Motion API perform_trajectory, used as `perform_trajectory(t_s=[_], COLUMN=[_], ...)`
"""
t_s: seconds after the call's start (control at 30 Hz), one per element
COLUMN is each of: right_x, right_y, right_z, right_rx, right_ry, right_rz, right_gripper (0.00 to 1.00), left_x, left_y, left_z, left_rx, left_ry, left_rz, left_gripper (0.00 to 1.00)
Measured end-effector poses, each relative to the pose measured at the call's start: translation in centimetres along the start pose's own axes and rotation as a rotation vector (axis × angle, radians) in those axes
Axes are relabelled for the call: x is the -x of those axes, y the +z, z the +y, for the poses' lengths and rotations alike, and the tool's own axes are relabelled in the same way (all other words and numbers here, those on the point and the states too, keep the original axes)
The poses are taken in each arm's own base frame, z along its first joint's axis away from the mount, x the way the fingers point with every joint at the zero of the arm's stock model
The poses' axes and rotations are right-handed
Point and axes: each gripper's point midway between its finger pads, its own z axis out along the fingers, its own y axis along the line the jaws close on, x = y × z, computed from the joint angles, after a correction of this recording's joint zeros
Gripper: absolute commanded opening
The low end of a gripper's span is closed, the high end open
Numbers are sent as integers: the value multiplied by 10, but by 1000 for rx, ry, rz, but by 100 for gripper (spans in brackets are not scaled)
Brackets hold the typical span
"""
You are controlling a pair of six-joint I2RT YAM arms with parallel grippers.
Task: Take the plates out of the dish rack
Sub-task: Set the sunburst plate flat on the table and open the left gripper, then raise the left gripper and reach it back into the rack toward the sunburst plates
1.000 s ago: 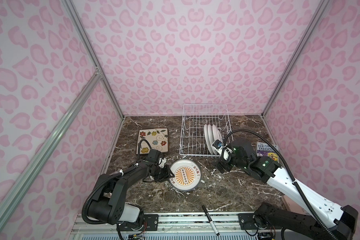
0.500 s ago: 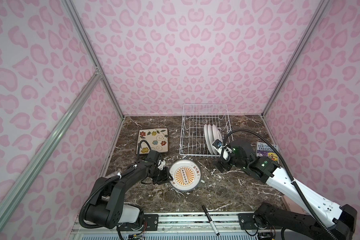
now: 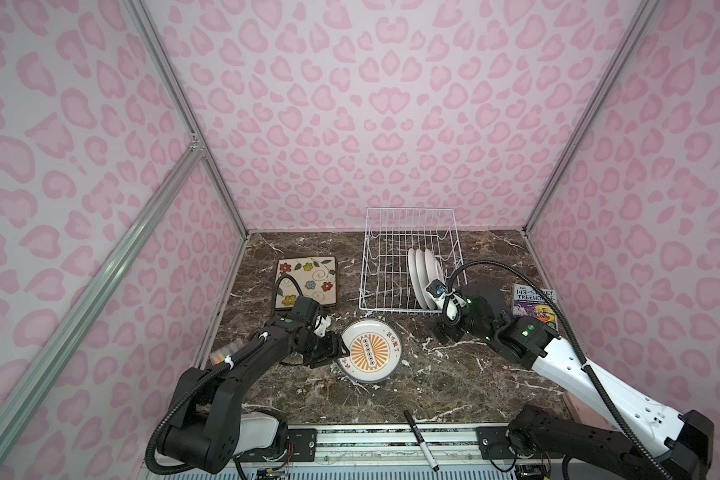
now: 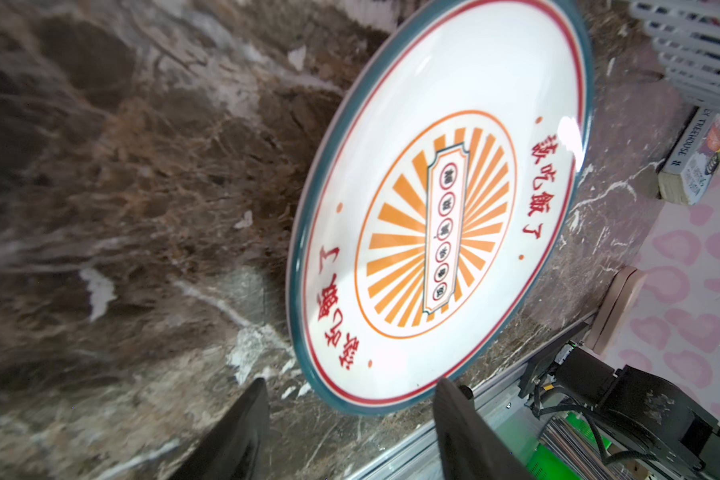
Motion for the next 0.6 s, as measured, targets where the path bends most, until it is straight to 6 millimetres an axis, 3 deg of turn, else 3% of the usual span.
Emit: perform_trajectory(t_s=[0.2, 0.47, 0.6], right_x=[2, 7, 10], right_y=[-2, -13, -19], right_z=[-8, -31, -40], right_rx=[-43, -123, -148], right_ry=[17, 99, 134], right_rz=[-27, -92, -122], right_gripper=[99, 99, 99], left_x=[23, 69, 87], left_y=[-41, -107, -131], left_z=[-24, -80, -104], left_rx=[0, -69, -103], left_ry=[67, 164, 199], left_rz=[-146, -363, -431], left_gripper=[84, 86, 86])
